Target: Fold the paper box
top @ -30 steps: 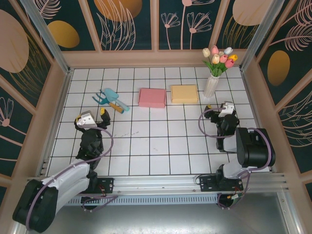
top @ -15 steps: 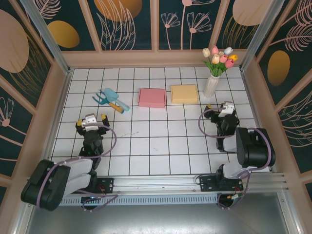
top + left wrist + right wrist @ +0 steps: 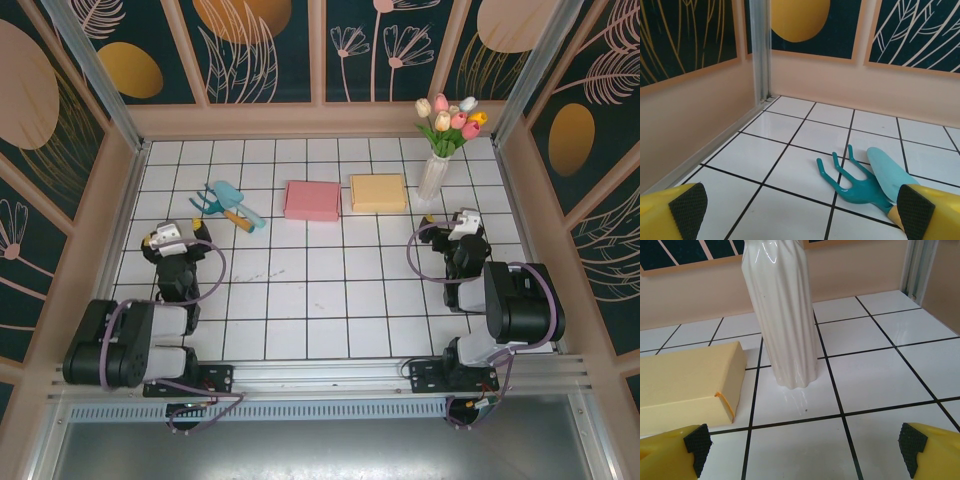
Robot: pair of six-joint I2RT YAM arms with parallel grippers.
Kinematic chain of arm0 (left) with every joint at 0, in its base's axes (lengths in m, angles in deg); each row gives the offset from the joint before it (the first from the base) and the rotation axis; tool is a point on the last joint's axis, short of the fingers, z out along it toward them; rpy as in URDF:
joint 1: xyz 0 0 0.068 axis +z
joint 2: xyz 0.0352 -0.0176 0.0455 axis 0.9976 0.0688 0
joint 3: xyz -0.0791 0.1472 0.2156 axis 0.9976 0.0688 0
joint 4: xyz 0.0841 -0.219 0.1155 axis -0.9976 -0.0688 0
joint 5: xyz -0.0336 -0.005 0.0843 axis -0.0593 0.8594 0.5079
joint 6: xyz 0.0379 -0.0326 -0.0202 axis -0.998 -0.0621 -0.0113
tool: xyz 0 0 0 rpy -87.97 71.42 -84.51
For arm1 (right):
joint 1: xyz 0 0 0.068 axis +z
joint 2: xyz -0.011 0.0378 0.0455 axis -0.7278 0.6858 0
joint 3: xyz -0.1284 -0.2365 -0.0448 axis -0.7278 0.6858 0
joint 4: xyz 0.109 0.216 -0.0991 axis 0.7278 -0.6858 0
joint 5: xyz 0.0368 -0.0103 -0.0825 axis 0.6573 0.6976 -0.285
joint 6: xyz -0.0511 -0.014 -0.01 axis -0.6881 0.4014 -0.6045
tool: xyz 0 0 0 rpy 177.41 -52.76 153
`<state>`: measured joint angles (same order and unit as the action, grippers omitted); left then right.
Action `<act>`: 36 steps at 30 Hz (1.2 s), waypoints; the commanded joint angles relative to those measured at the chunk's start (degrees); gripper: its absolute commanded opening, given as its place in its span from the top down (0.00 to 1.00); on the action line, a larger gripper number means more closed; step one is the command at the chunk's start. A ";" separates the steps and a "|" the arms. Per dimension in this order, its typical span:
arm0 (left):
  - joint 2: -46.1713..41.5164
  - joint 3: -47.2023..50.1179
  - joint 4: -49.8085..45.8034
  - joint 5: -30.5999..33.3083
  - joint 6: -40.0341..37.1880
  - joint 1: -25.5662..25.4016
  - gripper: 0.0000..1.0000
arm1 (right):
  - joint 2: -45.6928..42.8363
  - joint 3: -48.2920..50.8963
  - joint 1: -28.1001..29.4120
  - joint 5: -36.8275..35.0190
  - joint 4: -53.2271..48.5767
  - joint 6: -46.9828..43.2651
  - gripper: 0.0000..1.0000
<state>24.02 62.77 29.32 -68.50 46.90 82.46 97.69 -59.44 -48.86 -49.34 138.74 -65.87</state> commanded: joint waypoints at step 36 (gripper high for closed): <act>8.44 -7.02 -0.16 -5.90 -0.55 1.87 0.01 | 0.29 -0.80 0.15 -0.05 1.77 -0.26 0.01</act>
<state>32.48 56.34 29.14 -73.83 46.92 84.03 97.71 -59.44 -48.86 -49.34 138.72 -65.87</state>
